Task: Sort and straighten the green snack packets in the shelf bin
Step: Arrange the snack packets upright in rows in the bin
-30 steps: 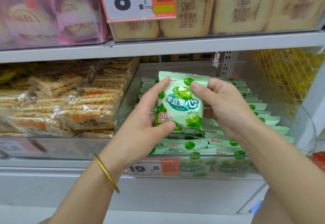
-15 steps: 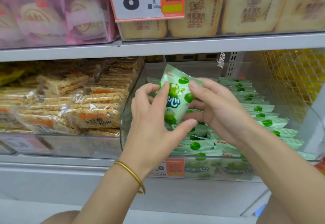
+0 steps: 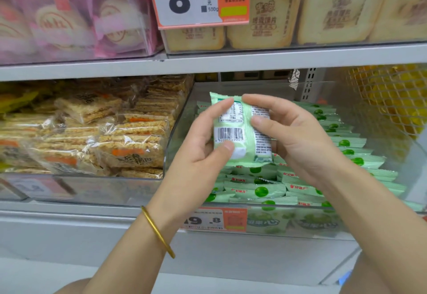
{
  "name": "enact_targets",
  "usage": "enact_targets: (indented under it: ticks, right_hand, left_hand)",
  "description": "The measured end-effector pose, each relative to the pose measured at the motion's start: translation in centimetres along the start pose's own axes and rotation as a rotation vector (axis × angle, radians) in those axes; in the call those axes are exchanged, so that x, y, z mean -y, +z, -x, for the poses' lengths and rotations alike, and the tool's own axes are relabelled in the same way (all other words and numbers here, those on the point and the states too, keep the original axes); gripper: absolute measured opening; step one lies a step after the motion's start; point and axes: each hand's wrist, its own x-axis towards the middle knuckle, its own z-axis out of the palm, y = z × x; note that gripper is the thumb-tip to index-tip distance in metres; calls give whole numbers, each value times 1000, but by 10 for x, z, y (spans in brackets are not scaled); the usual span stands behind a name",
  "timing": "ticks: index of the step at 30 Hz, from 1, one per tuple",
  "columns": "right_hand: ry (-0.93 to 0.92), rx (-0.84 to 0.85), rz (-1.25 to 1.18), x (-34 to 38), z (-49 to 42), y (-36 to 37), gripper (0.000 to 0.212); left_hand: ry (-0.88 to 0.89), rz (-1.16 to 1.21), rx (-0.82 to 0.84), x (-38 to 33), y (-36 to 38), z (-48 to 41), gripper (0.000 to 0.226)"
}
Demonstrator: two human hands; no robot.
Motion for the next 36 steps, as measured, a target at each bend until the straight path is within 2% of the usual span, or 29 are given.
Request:
enact_targets:
  ticks: [4, 12, 18, 21, 23, 26, 29, 31, 33, 36]
  right_hand:
    - [-27, -8, -29, 0, -1, 2, 30]
    - [-41, -30, -6, -3, 0, 2, 29]
    - [-37, -67, -12, -3, 0, 2, 28]
    - [-21, -84, -6, -3, 0, 1, 29]
    - [-4, -75, -16, -3, 0, 0, 32]
    - [40, -9, -61, -3, 1, 1, 34]
    - [90, 55, -141, -4, -1, 3, 33]
    - [107, 77, -173, -6, -2, 1, 36]
    - [114, 95, -203, -5, -2, 0, 40]
    - [89, 15, -161, -5, -3, 0, 46]
  left_hand:
    - [-29, 78, 42, -3, 2, 2, 67]
    - [-3, 57, 60, 2, -2, 1, 73]
    - [-22, 7, 0, 2, -1, 0, 61]
    - [1, -217, -74, 6, 0, 1, 43]
    - [11, -448, -117, 10, 1, 2, 43]
    - [15, -742, -164, 11, 2, 2, 69]
    - [-11, -891, -131, 10, 3, 1, 87]
    - [-13, -906, -120, 14, 3, 0, 82]
    - [34, -860, -152, 18, 2, -2, 64]
    - [88, -731, -197, 18, -1, -5, 46]
